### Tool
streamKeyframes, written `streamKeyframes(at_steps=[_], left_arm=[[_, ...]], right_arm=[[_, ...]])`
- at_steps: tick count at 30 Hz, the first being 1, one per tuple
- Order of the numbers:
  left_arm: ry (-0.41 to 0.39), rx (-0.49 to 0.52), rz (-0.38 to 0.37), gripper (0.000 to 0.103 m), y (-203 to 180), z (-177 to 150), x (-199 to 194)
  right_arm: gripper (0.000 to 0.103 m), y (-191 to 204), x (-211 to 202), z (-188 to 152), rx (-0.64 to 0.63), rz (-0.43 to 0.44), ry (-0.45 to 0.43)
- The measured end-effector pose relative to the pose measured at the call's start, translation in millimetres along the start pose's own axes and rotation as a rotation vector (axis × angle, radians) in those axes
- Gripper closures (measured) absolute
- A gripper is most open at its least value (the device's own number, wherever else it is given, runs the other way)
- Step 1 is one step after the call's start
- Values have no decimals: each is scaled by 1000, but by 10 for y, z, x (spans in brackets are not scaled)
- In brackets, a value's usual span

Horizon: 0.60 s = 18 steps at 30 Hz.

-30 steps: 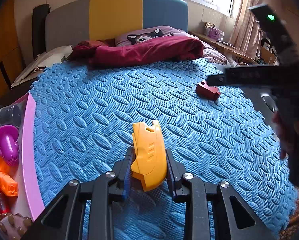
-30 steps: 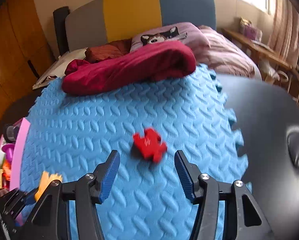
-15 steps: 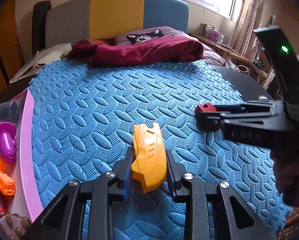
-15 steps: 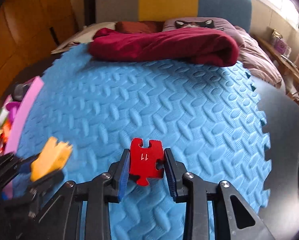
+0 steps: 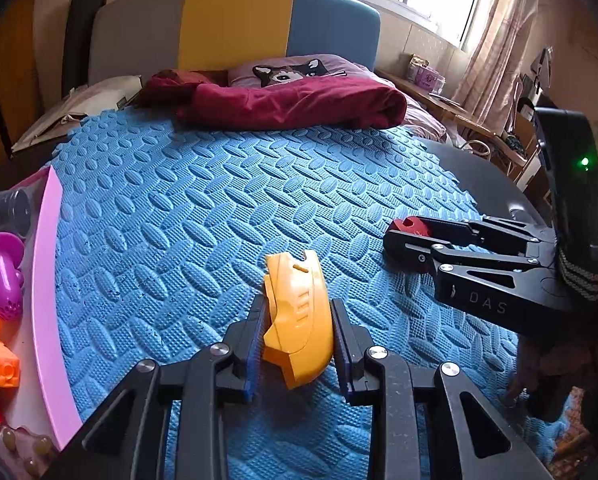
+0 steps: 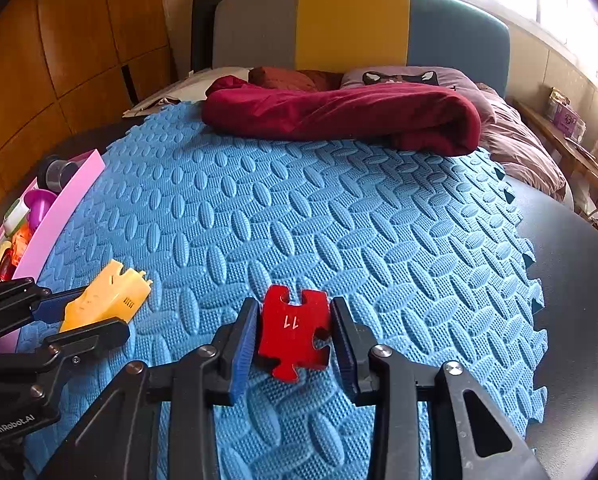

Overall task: Organize rigid objects
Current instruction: 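Lift the yellow-orange piece with the left tool and carry it toward the tray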

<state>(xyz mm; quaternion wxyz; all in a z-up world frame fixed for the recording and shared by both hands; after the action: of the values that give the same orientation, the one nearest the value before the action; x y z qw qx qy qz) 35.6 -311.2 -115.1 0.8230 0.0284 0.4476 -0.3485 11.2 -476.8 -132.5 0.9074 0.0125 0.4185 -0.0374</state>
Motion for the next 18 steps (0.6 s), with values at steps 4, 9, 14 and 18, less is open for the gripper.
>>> streamKeyframes(at_steps=[4, 9, 14, 18], left_arm=[[34, -6, 11, 69, -36, 18, -13], [78, -1, 18, 64, -73, 38, -16], [65, 46, 63, 64, -136, 115, -27], [91, 95, 115, 69, -186, 118, 69]], right_arm=[[65, -44, 18, 3, 28, 28, -8], [64, -46, 20, 6, 33, 32, -11], [61, -37, 24, 8, 29, 36, -11], [61, -38, 24, 6, 29, 36, -11]])
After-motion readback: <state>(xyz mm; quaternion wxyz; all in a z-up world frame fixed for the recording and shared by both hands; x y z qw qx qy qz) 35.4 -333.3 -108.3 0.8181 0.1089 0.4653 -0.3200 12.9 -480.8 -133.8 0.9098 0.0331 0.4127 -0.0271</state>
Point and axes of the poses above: each gripper's, at about its wrist camera, not at the fingertips, and x roughly the way its jaws point, y to its left, z to its top, the point moved 1 cm from there along x, roughly the way its jaws point, and after that the axes turned 8 degrees about -x, right-handed, at the moved point
